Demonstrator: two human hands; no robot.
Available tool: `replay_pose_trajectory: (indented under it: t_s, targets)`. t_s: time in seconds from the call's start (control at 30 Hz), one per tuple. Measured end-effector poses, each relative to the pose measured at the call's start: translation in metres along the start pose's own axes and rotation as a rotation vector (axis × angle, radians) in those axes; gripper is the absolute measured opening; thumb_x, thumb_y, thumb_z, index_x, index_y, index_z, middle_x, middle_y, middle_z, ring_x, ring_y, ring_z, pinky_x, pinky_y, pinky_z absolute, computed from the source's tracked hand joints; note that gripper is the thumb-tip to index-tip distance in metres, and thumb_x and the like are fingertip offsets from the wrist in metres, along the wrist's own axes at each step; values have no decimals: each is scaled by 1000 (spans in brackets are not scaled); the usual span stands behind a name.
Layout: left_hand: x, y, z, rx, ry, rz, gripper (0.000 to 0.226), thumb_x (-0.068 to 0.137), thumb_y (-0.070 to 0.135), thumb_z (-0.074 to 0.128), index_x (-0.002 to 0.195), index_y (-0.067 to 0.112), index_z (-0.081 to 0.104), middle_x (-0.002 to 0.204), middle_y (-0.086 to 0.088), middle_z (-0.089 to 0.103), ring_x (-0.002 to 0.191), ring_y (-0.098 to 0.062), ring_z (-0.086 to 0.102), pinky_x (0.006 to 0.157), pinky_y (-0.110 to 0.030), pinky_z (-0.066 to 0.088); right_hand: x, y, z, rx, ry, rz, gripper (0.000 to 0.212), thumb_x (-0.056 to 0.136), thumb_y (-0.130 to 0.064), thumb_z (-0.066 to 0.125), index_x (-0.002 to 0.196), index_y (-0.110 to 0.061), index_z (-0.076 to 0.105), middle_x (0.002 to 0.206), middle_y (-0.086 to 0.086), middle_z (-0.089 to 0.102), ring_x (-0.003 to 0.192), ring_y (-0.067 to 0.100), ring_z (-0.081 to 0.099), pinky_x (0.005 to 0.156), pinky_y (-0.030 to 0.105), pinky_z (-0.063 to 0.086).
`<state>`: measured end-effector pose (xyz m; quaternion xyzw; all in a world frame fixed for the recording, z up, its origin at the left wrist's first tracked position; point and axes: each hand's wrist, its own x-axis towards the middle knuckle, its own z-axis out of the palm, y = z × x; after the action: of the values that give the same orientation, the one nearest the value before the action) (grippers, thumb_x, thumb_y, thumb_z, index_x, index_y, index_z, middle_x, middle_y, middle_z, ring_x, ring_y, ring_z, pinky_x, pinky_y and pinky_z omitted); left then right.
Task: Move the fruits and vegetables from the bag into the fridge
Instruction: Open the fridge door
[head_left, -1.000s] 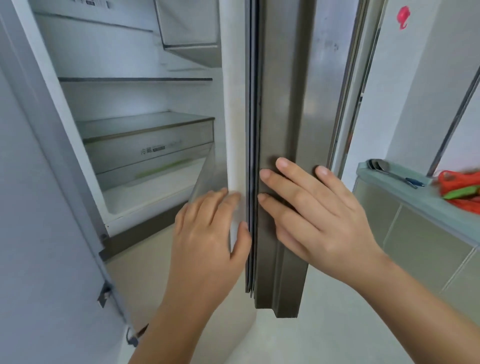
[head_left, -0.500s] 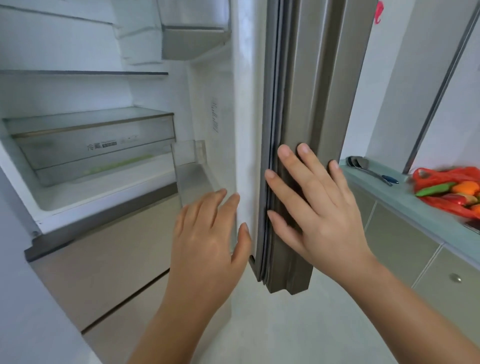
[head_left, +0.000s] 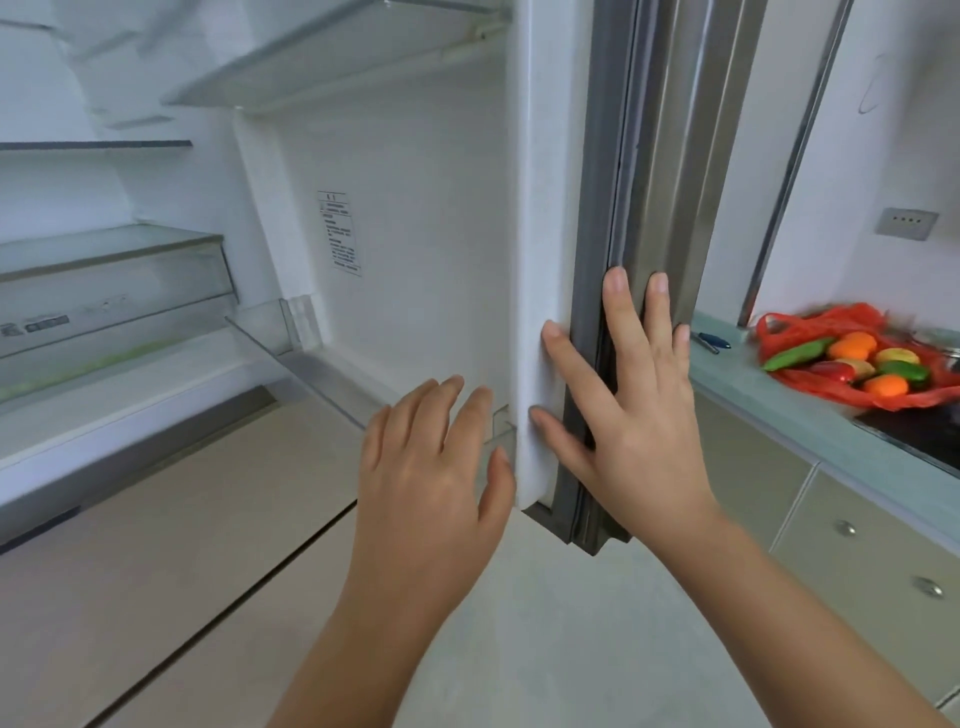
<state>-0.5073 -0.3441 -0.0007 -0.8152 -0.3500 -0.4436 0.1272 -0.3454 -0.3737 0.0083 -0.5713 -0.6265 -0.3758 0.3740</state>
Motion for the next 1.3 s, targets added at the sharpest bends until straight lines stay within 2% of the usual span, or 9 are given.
replay_pose_trajectory:
  t_s: [0.3,0.43,0.57,0.8,0.97,1.07,1.3]
  targets:
    - [44,29,80,-38,45,26,39,82,26,45,108,4,65,112,-16,64,106,-33,56,88,-52,46,4,93,37,57,33,29,52,87,-19,56,135,-18,34,146,19,10,137,43,5,108,61,17]
    - [55,42,109,-42,35,47,38,82,26,46,107,5,65,112,-15,64,106,-34,58,87,-51,47,6,126,57,69,41,49,48,89,-15,51,134,-13,36,147,24,12,137,45,6,111,54,15]
    - [71,53,138,-11,20,48,36,82,25,47,106,5,66,111,-13,65,106,-32,59,88,-46,45,13,158,75,118,48,67,46,88,-11,49,133,-9,40,145,28,13,136,47,9,115,38,5]
    - [102,78,185,84,-21,-21,38,82,26,46,108,7,66,112,-13,65,107,-32,59,90,-46,45,28,217,111,218,49,39,45,90,-13,46,134,-8,39,146,30,14,137,46,10,115,31,2]
    - [124,97,217,176,-35,-124,41,84,30,44,111,8,65,113,-12,66,107,-30,59,92,-44,43,37,257,141,361,66,-16,45,92,-19,45,135,-7,40,146,25,13,137,45,11,114,44,13]
    - [135,105,236,236,-35,-168,41,84,30,45,111,7,65,112,-11,66,106,-29,60,91,-43,44,44,280,158,450,76,-74,46,93,-25,45,135,-9,39,147,24,15,137,45,13,113,45,17]
    - [160,123,275,408,-92,-283,46,82,32,43,115,6,63,114,-11,66,113,-31,57,94,-51,41,53,321,186,528,-37,-131,55,89,-33,49,139,-18,33,149,26,16,137,44,13,110,50,21]
